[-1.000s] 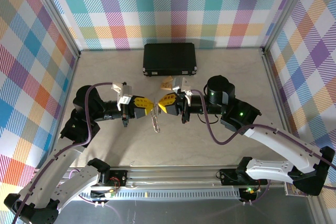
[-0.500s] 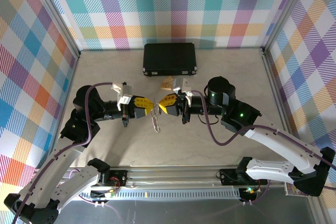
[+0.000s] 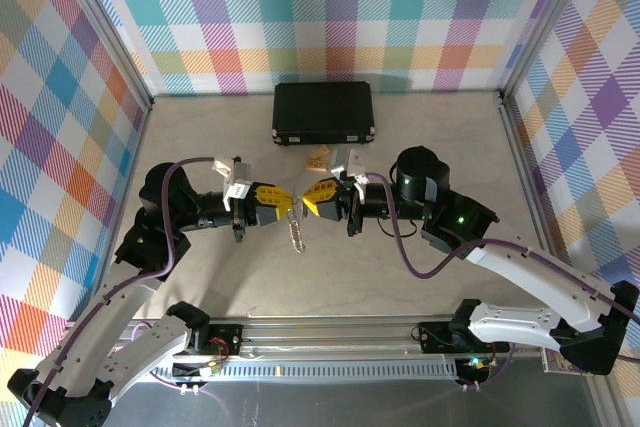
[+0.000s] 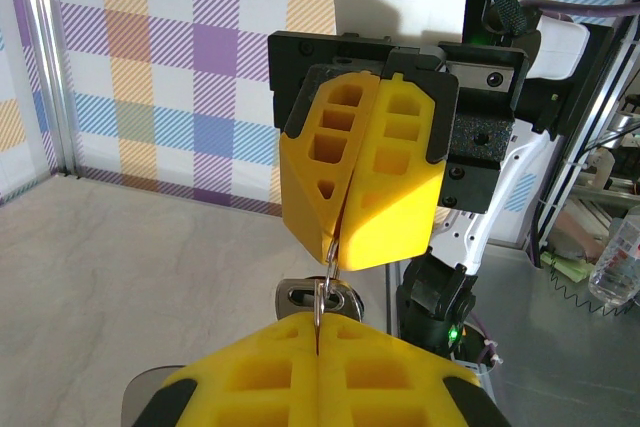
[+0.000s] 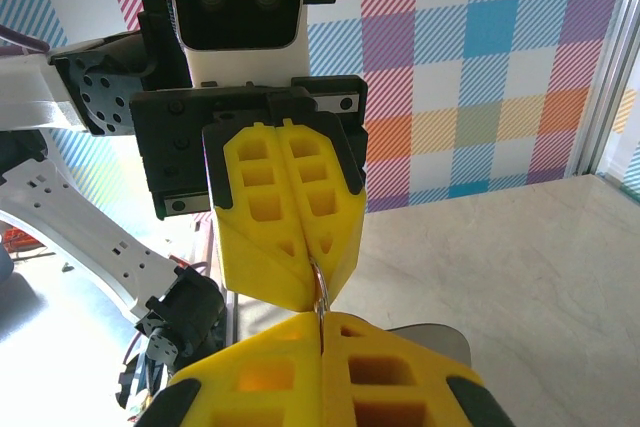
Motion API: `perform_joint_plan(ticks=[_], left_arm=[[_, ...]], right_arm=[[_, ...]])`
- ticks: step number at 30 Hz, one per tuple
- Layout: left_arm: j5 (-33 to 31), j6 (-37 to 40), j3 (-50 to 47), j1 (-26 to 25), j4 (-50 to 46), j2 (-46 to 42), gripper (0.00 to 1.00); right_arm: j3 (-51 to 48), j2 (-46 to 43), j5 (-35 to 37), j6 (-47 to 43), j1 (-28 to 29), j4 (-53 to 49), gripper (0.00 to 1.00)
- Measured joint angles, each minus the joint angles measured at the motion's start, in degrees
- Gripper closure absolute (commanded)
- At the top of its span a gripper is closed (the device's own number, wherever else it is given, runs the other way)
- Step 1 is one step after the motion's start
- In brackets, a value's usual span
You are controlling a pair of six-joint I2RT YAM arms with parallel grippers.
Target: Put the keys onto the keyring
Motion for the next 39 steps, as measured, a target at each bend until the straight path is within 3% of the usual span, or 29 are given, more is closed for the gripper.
perform_joint_plan(ticks=[39], left_arm=[[0.04, -0.39, -0.09, 0.0, 1.11, 0.0, 1.0]], right_arm=[[0.0, 0.09, -0.66, 0.0, 0.0, -0.24, 1.0]])
